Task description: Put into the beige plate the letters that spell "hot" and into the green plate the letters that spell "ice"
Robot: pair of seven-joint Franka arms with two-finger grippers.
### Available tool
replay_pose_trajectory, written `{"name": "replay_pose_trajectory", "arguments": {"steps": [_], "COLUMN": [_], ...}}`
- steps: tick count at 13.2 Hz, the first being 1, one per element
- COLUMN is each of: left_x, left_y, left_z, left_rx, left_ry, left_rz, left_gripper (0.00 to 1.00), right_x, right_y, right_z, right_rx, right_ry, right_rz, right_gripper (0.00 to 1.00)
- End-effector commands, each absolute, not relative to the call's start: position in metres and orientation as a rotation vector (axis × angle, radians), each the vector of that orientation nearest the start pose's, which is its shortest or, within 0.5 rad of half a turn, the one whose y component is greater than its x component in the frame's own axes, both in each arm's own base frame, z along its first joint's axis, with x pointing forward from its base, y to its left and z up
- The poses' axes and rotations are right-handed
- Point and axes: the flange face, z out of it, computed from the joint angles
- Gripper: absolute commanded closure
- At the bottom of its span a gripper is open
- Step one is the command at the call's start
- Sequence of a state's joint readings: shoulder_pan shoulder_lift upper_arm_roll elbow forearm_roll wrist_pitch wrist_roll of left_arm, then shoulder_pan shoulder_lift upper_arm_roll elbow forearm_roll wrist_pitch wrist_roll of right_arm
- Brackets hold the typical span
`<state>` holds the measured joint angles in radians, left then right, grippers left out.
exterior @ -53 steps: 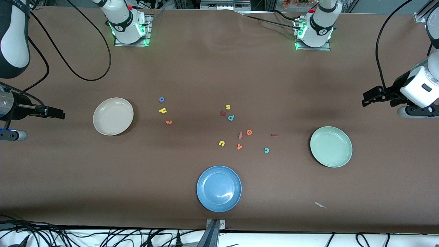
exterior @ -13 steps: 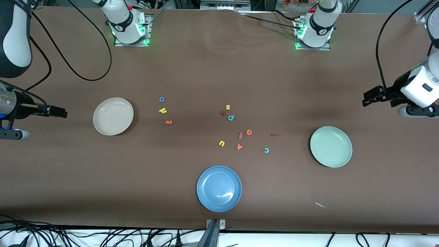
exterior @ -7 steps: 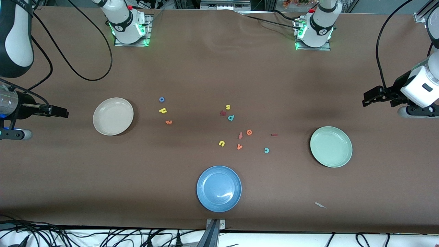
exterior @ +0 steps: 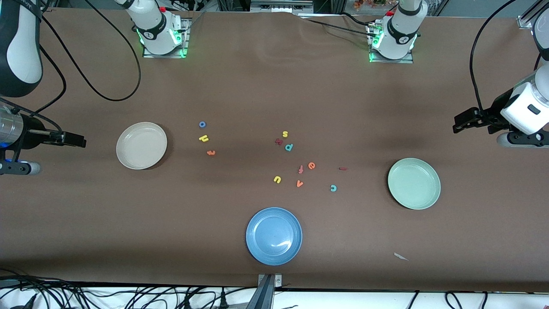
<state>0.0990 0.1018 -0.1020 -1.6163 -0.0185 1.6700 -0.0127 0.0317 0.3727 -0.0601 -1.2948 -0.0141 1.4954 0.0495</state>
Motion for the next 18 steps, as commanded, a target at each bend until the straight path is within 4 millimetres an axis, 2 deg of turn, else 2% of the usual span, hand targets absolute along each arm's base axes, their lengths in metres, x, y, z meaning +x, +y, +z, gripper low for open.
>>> {"name": "replay_pose_trajectory", "arguments": {"steps": [1, 10, 16, 18], "left_x": [0.590, 0.590, 0.591, 0.592], "left_y": [-0.001, -0.002, -0.014, -0.017], "left_z": [0.559, 0.560, 0.557, 0.555], "left_rx": [-3.156, -3.158, -3.159, -3.159], "left_ry": [0.016, 0.015, 0.039, 0.034], "left_rz": [0.062, 0.057, 0.060, 0.051], "left_gripper": [0.00, 0.00, 0.00, 0.00], "right_x": [0.643, 0.643, 0.643, 0.643], "right_y": [-0.010, -0.010, -0.010, 0.004], "right_z": [0.526, 0.526, 0.526, 0.526], "right_rx": [-3.161, -3.161, -3.161, -3.164], "right_ry": [0.136, 0.136, 0.136, 0.104], "right_rz": [0.275, 0.275, 0.275, 0.275], "right_gripper": [0.00, 0.00, 0.00, 0.00]}}
